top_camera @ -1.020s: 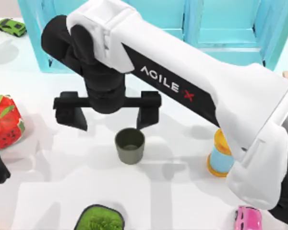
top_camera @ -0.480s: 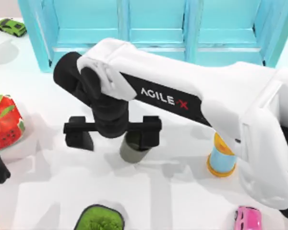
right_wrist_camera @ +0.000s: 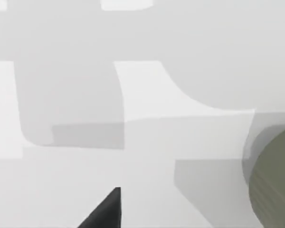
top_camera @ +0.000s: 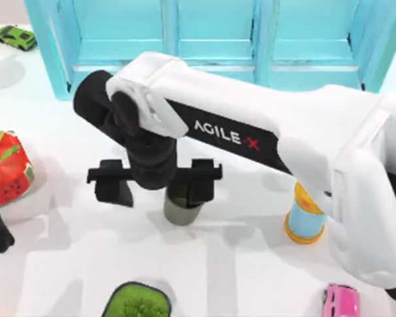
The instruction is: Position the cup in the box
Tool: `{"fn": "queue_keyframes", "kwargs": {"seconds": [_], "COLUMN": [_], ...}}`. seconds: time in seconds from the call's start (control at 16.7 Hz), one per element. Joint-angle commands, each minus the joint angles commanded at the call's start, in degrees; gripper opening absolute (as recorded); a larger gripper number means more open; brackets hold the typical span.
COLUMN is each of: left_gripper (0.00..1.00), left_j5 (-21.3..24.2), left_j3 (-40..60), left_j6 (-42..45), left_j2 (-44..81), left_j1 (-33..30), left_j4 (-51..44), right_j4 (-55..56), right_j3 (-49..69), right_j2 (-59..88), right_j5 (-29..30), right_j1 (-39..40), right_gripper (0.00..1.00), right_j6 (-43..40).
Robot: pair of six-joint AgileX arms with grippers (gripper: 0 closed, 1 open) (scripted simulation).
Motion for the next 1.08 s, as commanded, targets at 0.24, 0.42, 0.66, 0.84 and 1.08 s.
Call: {"fn": "queue_keyframes", "kwargs": {"seconds": [0.24,0.42,0.66,0.84,1.08], "left_gripper": [1.0,1.0,1.0,1.0,1.0], "left_j5": [0.0,0.0,0.0,0.0,0.0], "left_j3": [0.0,0.0,0.0,0.0,0.0], "left_j6": [0.0,0.0,0.0,0.0,0.0], "left_j2": [0.0,0.0,0.0,0.0,0.0], "left_j1": [0.0,0.0,0.0,0.0,0.0], "left_j4": [0.0,0.0,0.0,0.0,0.0], "right_j4": [0.0,0.0,0.0,0.0,-0.02], "right_j3": [0.0,0.0,0.0,0.0,-0.05], "right_j2": [0.0,0.0,0.0,0.0,-0.01], "right_j5": [0.0,0.0,0.0,0.0,0.01], "right_j1": [0.0,0.0,0.0,0.0,0.17], "right_gripper": [0.4,0.17,0.0,0.0,0.0], "right_j6": [0.0,0.0,0.0,0.0,0.02]}}
